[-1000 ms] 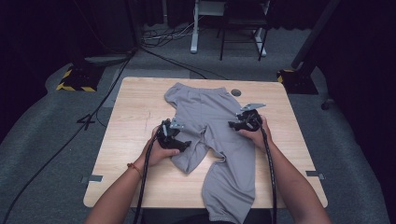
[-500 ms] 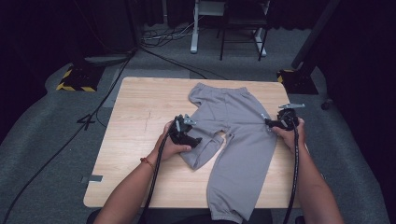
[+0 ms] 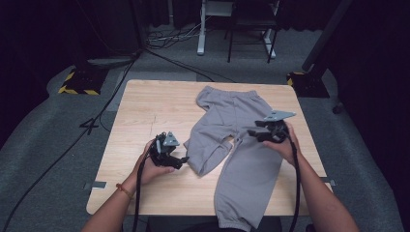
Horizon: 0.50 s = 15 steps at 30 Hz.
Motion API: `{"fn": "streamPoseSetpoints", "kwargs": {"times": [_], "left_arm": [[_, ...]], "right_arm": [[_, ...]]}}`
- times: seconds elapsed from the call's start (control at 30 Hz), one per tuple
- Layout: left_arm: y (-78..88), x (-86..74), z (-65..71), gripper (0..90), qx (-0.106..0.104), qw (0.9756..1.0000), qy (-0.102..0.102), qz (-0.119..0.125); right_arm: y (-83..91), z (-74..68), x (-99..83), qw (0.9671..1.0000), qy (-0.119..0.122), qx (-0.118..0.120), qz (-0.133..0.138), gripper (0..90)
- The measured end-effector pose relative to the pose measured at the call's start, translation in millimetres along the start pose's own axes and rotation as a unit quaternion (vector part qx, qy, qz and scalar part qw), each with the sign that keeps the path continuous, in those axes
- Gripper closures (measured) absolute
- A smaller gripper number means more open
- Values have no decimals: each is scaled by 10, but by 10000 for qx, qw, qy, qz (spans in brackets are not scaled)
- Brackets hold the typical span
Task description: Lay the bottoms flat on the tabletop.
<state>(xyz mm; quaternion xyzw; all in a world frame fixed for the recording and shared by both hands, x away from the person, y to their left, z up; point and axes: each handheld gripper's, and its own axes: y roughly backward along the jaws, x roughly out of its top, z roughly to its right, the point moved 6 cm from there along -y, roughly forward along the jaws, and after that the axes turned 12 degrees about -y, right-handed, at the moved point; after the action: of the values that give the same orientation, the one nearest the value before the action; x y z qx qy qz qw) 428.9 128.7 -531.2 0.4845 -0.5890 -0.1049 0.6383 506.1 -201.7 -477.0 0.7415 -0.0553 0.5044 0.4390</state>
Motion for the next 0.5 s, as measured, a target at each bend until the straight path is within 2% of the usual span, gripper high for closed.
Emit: {"fn": "streamPoseSetpoints", "kwargs": {"times": [0.07, 0.1, 0.17, 0.23, 0.3, 0.4, 0.43, 0.5], "left_arm": [[28, -114, 8, 207, 47, 9999, -21, -121], [41, -159, 14, 205, 36, 9999, -21, -123], [62, -236, 18, 181, -31, 9999, 10, -114], [74, -281, 9, 169, -12, 9999, 152, -2], [69, -311, 0, 165, -12, 9995, 288, 127], [67, -313, 0, 158, 28, 9994, 327, 131], [66, -313, -2, 157, 29, 9994, 330, 129], [67, -313, -2, 155, 24, 9994, 327, 122]], "right_arm": [[-96, -328, -16, 9987, 301, 381, -175, 444], [-144, -485, -41, 9968, 488, 560, -293, 442], [-237, -764, -109, 9920, 783, 856, -495, 434], [-330, -988, -193, 9855, 1114, 1096, -661, 440], [-426, -1161, -278, 9786, 1348, 1294, -859, 442], [-529, -1343, -352, 9691, 1614, 1528, -1067, 434], [-547, -1391, -364, 9666, 1620, 1635, -1125, 429], [-579, -1463, -376, 9640, 1627, 1746, -1176, 418]]}}
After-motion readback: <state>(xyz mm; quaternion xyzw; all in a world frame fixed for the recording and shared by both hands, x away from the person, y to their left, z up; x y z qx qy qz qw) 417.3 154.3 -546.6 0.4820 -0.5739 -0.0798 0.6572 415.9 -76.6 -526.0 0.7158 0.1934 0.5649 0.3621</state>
